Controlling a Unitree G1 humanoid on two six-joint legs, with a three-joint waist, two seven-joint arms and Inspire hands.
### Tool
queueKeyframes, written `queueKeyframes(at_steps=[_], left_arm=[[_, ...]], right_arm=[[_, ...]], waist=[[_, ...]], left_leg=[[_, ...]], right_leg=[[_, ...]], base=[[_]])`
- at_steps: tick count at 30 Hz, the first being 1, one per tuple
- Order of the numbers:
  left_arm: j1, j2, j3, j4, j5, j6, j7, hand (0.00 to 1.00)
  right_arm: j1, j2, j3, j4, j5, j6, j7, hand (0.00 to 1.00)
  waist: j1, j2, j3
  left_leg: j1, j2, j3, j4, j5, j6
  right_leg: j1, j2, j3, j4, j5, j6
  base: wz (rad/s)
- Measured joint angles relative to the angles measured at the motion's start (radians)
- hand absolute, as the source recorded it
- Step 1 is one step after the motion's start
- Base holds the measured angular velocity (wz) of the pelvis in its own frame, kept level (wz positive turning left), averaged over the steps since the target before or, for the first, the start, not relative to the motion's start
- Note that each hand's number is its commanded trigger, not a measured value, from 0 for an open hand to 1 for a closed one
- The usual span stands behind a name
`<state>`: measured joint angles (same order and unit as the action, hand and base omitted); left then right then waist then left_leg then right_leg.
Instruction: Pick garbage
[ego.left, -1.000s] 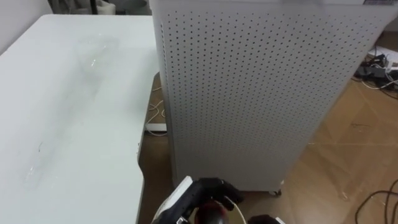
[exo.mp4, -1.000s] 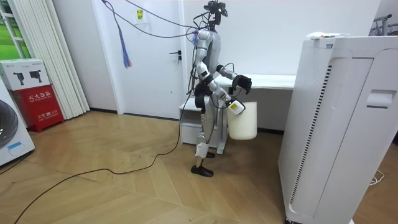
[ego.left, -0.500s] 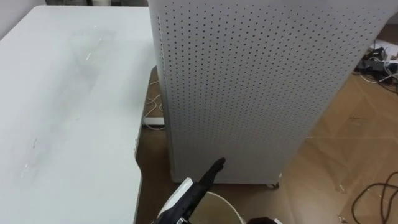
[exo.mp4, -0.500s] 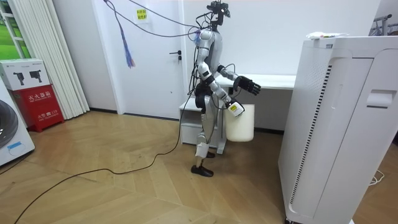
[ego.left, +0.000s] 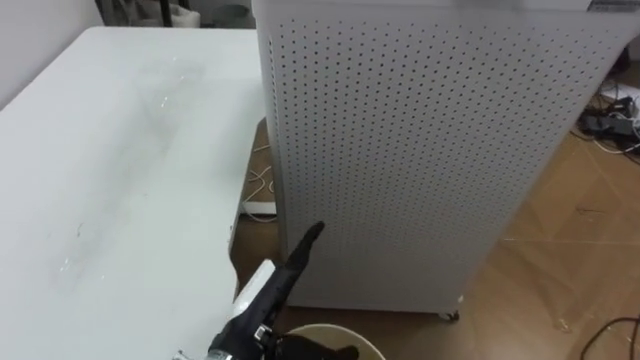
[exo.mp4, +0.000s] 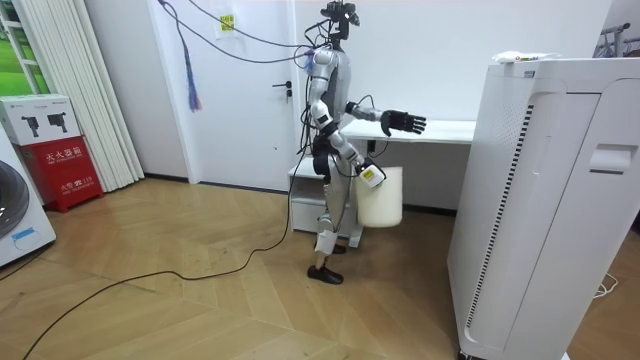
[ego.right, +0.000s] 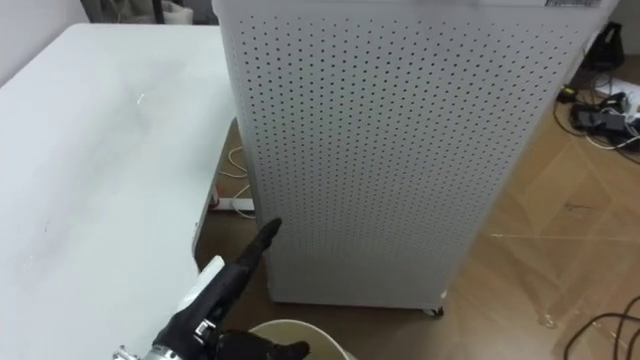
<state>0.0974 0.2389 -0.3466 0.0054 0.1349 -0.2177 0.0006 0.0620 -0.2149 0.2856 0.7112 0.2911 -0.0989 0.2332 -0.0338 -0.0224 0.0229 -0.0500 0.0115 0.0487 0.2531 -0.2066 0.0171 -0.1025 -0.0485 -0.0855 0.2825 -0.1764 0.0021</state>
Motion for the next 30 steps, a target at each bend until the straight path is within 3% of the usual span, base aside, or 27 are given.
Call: queueKeyframes(at_steps=[5, 13, 15, 18, 21, 26, 30], left_arm=[[0.003, 0.001, 0.017, -0.058, 0.055, -0.017, 0.043, 0.0], [-0.059, 0.017, 0.036, -0.102, 0.169, -0.034, 0.158, 0.0], [-0.062, 0.019, 0.064, -0.107, 0.21, -0.057, 0.189, 0.0], [-0.063, 0.006, 0.135, -0.108, 0.281, -0.075, 0.24, 0.0], [-0.063, 0.005, 0.183, -0.11, 0.31, -0.089, 0.296, 0.0], [-0.068, -0.001, 0.188, -0.113, 0.34, -0.1, 0.362, 0.0], [-0.07, 0.008, 0.197, -0.131, 0.36, -0.1, 0.391, 0.0]], right_arm=[[0.013, -0.005, -0.034, 0.03, -0.021, -0.001, -0.005, 1.0], [0.016, -0.01, -0.035, 0.055, -0.024, -0.003, -0.018, 1.0], [0.019, -0.01, -0.036, 0.065, -0.025, -0.002, -0.016, 1.0], [0.017, -0.01, -0.042, 0.084, -0.024, -0.002, -0.005, 1.0], [0.02, -0.011, -0.044, 0.107, -0.024, -0.002, 0.011, 1.0], [0.03, -0.018, -0.046, 0.113, -0.051, 0.002, 0.016, 1.0], [0.035, -0.016, -0.043, 0.113, -0.066, 0.002, 0.034, 1.0]], waist=[[-0.002, 0.0, -0.0014], [-0.004, 0.001, -0.0052], [0.011, 0.004, -0.0067], [0.025, 0.012, -0.0122], [0.038, 0.011, -0.0161], [0.028, 0.01, -0.0165], [0.048, 0.009, -0.0174]], left_leg=[[0.007, 0.0, 0.007, -0.009, 0.0, 0.0], [0.048, -0.002, 0.067, -0.023, 0.0, 0.001], [0.064, -0.003, 0.096, -0.038, 0.0, 0.001], [0.093, 0.013, 0.157, -0.064, -0.007, -0.001], [0.113, 0.03, 0.202, -0.067, -0.017, -0.009], [0.117, 0.039, 0.214, -0.062, -0.024, -0.015], [0.115, 0.071, 0.249, -0.009, -0.061, -0.034]], right_leg=[[0.004, -0.001, 0.009, 0.007, -0.002, -0.001], [0.002, 0.013, 0.08, 0.009, 0.004, 0.009], [-0.005, 0.021, 0.104, 0.012, 0.007, 0.009], [-0.02, 0.037, 0.105, 0.015, 0.022, 0.002], [-0.019, 0.039, 0.053, 0.024, 0.032, -0.008], [-0.02, 0.048, 0.055, 0.024, 0.034, -0.012], [-0.034, 0.07, 0.048, 0.042, 0.02, -0.033]], base=[[-0.06], [-0.26], [-0.47], [-0.66], [-0.52], [-0.13], [-0.27]])
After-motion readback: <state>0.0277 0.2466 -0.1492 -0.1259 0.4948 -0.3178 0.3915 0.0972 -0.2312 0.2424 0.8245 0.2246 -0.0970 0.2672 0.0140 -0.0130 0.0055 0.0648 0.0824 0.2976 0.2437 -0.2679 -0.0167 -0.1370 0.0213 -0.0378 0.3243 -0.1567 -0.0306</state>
